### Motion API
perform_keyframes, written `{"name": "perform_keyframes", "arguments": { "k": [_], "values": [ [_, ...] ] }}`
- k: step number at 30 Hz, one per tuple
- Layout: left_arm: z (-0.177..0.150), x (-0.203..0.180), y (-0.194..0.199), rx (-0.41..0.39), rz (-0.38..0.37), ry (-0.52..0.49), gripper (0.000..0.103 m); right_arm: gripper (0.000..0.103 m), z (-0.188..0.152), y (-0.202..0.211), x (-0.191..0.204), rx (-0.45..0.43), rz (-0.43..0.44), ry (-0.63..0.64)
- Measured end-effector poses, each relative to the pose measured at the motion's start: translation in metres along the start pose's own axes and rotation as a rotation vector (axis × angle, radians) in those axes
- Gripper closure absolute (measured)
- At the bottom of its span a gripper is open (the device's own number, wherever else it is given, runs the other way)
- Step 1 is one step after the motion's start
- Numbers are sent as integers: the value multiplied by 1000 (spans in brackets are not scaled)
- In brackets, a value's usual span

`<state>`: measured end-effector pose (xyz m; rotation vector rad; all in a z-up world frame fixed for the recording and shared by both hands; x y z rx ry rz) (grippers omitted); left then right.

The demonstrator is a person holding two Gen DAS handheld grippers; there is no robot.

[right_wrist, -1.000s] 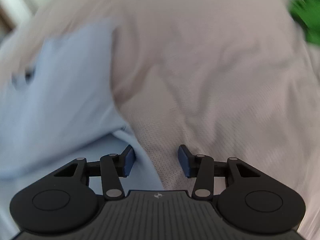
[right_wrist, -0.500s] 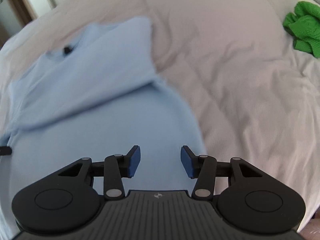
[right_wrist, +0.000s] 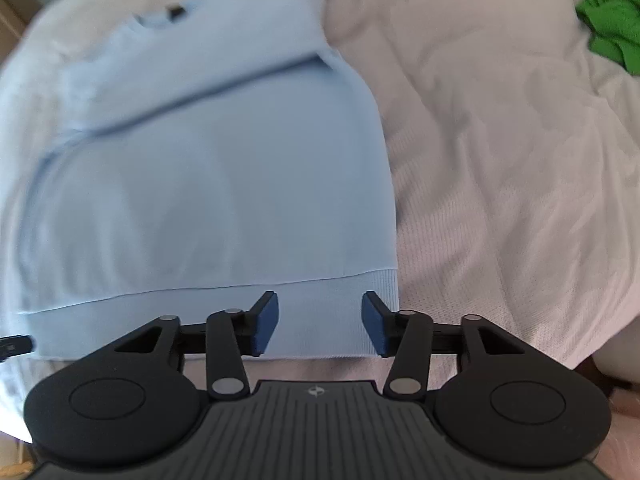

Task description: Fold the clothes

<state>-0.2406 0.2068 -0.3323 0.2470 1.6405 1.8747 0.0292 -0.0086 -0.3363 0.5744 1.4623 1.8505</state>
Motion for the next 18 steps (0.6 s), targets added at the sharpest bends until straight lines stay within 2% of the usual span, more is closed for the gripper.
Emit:
{"name": "perform_keyframes", "arguments": {
  "k": [4, 8, 13, 18],
  "values": [
    [-13, -36, 34, -66, 23, 21, 81, 43, -11, 41, -16, -79, 74, 55],
    [-31, -74, 71, -127, 57, 22, 74, 39, -22, 71, -30, -130, 135, 106],
    [-65, -115, 113, -199, 50, 37, 73, 38, -39, 107, -52, -173, 160, 176],
    [-81, -151, 137, -233, 60, 11, 68, 34, -50, 142, -64, -207, 186, 220]
  ]
}}
Point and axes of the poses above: each gripper's, at about its wrist camera, not at the fingertips, and y roughly against the way its jaws point, x to its left, z to its top, the point moved 3 cm from there along -y, roughly the way its jaws point, and after that the axes turned 13 degrees about -z, right-handed, at the moved point
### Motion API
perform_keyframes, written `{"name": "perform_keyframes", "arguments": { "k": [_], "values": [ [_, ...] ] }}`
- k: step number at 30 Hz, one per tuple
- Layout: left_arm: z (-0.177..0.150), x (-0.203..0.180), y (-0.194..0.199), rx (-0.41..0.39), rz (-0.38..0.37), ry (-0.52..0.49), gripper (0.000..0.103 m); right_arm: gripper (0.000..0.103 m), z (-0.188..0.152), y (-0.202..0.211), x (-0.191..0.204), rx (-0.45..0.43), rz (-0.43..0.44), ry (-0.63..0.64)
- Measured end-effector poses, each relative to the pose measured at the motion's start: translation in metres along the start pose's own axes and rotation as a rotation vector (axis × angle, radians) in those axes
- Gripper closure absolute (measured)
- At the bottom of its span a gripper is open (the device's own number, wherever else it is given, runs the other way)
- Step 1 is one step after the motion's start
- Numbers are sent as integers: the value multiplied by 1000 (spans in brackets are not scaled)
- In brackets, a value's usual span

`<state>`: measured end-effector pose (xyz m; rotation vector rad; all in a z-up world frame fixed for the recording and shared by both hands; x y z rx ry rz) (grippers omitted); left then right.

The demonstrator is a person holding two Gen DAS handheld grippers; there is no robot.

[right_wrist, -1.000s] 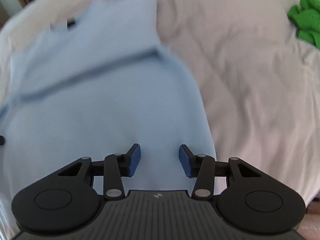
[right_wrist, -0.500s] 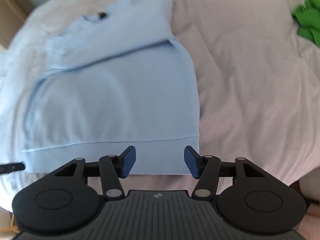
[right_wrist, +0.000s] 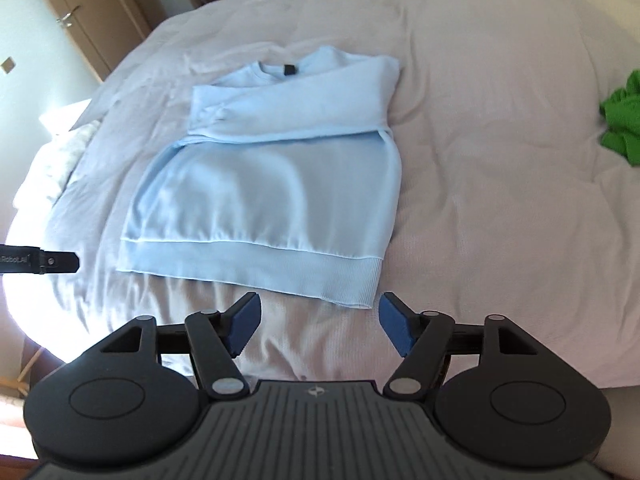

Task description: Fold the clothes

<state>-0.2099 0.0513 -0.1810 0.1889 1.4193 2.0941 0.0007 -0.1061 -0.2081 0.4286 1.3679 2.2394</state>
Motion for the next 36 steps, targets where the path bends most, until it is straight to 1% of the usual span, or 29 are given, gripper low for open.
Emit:
{"name": "perform_keyframes", "arguments": {
  "k": [4, 10, 16, 19, 24, 31, 36],
  "values": [
    [-4, -17, 18, -16, -2, -24, 67, 32, 0, 21, 2, -17, 28, 12],
    [-7, -25, 20, -7, -10, -46, 67, 31, -3, 35, 1, -7, 41, -3],
    [-6, -23, 19, 12, -30, -91, 67, 31, -8, 39, 4, 12, 11, -31],
    [-2, -16, 18, 19, -50, -116, 66, 30, -8, 41, 11, 11, -8, -53],
    [8, 12, 17, 36, -78, -161, 66, 30, -6, 41, 33, 10, -38, -97],
    [28, 70, 22, 56, -115, -239, 64, 28, 0, 38, 85, 7, -97, -169],
    [38, 110, 18, 67, -140, -308, 63, 27, -7, 35, 120, 2, -138, -240]
  ]
}}
Point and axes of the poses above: each gripper's, at about its wrist camera, not at the fingertips, and y roughly against the way its jaws point, x to its left, z to its top, the point moved 3 cm from there along -y, roughly the way its jaws point, and after that the axes turned 13 degrees about -z, right-handed, at the moved point
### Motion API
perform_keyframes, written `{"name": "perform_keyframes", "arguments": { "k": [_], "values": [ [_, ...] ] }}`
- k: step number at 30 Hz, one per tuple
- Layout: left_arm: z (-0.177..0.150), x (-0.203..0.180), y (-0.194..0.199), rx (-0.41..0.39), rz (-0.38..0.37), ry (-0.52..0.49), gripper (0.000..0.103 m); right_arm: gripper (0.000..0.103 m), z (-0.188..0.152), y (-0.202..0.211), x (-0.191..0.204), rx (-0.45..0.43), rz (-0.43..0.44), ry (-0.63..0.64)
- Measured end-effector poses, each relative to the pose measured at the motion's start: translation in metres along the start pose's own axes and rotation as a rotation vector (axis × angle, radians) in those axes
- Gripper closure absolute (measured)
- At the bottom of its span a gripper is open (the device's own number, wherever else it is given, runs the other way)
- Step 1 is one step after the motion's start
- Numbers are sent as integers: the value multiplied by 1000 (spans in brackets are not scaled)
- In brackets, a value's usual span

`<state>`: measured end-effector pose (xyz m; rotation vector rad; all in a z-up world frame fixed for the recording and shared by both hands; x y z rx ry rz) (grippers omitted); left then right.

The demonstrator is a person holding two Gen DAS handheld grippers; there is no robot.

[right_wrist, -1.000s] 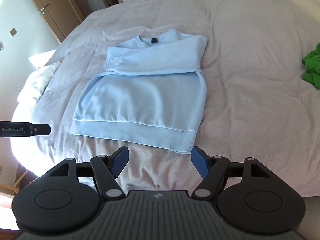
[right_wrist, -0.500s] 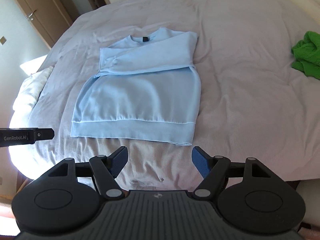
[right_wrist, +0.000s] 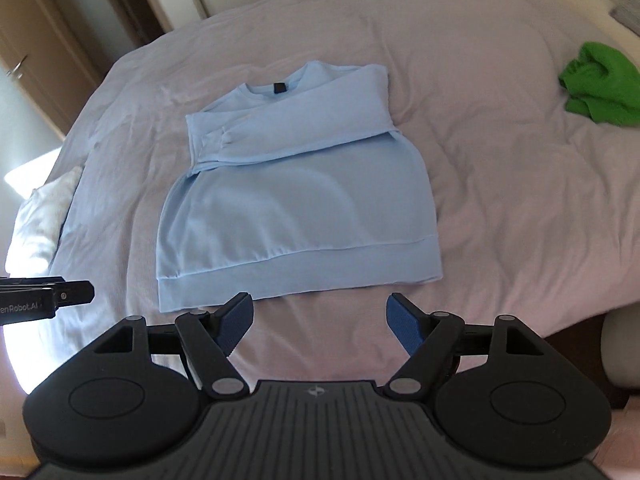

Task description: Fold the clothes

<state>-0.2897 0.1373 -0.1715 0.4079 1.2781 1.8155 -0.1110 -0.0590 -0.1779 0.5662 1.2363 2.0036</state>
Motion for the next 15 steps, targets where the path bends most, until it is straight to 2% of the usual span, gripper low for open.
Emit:
{"name": "perform_keyframes", "arguments": {
  "k": [4, 10, 15],
  "values": [
    [-14, 21, -17, 17, -18, -71, 62, 27, -21, -4, 13, 10, -36, -50],
    [-45, 31, -65, 113, -9, -190, 62, 27, -53, -26, 7, 86, -118, -103],
    [-62, 22, -103, 124, 30, -374, 62, 27, -61, -48, 3, 109, -159, -89]
  ]
}}
Point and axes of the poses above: each gripper's, at about its wrist camera, not at the fingertips, and y roughly against the way its jaws point, x to its left, z to its top, the point moved 3 cm from there along -y, roughly the way its jaws point, and after that the axes turned 13 degrees about -z, right-handed, at the moved point
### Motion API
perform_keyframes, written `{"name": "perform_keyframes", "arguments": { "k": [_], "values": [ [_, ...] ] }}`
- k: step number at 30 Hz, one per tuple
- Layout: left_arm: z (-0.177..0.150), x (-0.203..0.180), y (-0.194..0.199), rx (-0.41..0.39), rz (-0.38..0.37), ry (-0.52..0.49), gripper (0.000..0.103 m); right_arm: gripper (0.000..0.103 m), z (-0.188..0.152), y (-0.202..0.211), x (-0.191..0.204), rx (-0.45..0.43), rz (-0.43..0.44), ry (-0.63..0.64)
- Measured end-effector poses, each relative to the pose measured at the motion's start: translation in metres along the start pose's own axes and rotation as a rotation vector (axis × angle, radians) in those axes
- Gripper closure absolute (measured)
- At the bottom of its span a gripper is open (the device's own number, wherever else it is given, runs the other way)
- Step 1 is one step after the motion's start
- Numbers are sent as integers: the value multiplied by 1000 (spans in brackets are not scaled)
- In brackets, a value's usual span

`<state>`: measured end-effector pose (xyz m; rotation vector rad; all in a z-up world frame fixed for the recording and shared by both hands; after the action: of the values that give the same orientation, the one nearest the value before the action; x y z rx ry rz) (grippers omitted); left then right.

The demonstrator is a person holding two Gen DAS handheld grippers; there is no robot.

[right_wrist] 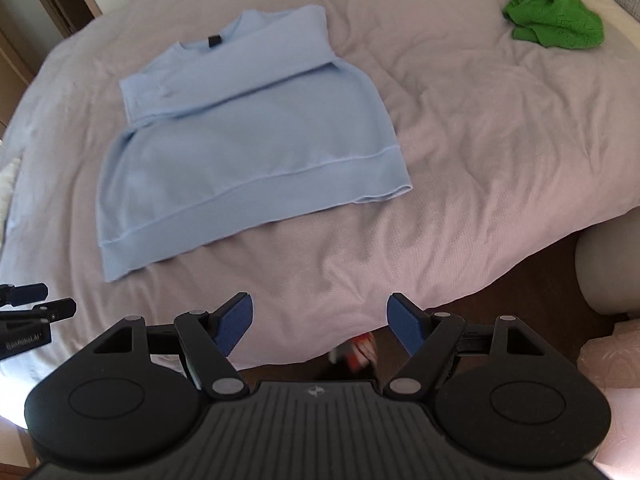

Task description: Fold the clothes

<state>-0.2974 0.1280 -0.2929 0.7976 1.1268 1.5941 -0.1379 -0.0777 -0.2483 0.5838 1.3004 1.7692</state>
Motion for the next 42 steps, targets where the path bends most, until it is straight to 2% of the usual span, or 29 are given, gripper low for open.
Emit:
{"name": "perform_keyframes", "arguments": {
  "k": [3, 8, 11, 13, 16, 19, 22, 26, 27, 28, 29, 31, 32, 34, 37, 38, 39, 40, 42],
  "values": [
    [2, -9, -26, -18, 63, -140, 57, 26, 3, -21, 2, 8, -16, 30],
    [0, -23, -84, 17, 186, -424, 48, 24, 16, -64, 7, -16, -51, 152],
    [-9, -27, -116, 62, 271, -591, 48, 24, 25, -92, 10, -56, -106, 286],
    [-14, -29, -128, 59, 331, -687, 48, 24, 27, -106, 13, -107, -159, 409],
    [-11, -22, -139, 60, 386, -725, 46, 23, 26, -124, 18, -225, -258, 635],
    [-6, -13, -145, 75, 373, -691, 45, 23, 15, -145, 23, -352, -359, 881],
    [-6, -14, -149, 86, 372, -727, 47, 25, 2, -168, 28, -432, -412, 1116],
    [-2, -10, -149, 109, 340, -713, 53, 27, -6, -192, 28, -521, -442, 1325],
    [0, -8, -148, 119, 326, -706, 60, 31, -4, -197, 26, -518, -438, 1345],
    [2, -6, -146, 136, 313, -700, 66, 44, 1, -201, 25, -504, -419, 1354],
    [7, -3, -143, 152, 292, -683, 67, 65, 7, -202, 22, -472, -377, 1346],
    [25, 6, -130, 177, 229, -605, 76, 82, 26, -195, 16, -398, -268, 1320],
    [38, 14, -120, 176, 197, -553, 78, 94, 36, -189, 13, -371, -215, 1310],
    [66, 28, -96, 157, 144, -452, 81, 97, 60, -170, 5, -347, -131, 1299],
    [121, 56, -51, 59, 118, -314, 81, 98, 119, -134, -4, -338, -19, 1233],
    [142, 70, -39, 13, 114, -258, 81, 99, 144, -126, -6, -357, -2, 1200],
    [163, 85, -28, -35, 111, -200, 94, 99, 171, -119, -5, -389, 6, 1165],
    [184, 100, -17, -82, 109, -143, 98, 99, 197, -112, -3, -421, 14, 1130],
    [225, 141, -13, -153, 76, -6, 94, 99, 248, -109, 5, -493, 16, 1046]
  ]
}}
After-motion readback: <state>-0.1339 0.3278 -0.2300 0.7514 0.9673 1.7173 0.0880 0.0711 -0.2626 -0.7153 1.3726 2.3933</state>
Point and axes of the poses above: each gripper's, at about its wrist camera, not at the fingertips, and y roughly against the way its jaws point, x to its left, z to its top, the point moved 3 cm from there along -y, roughly the way its jaws point, and after that the axes turned 13 degrees about -z, right-handed, at the moved point
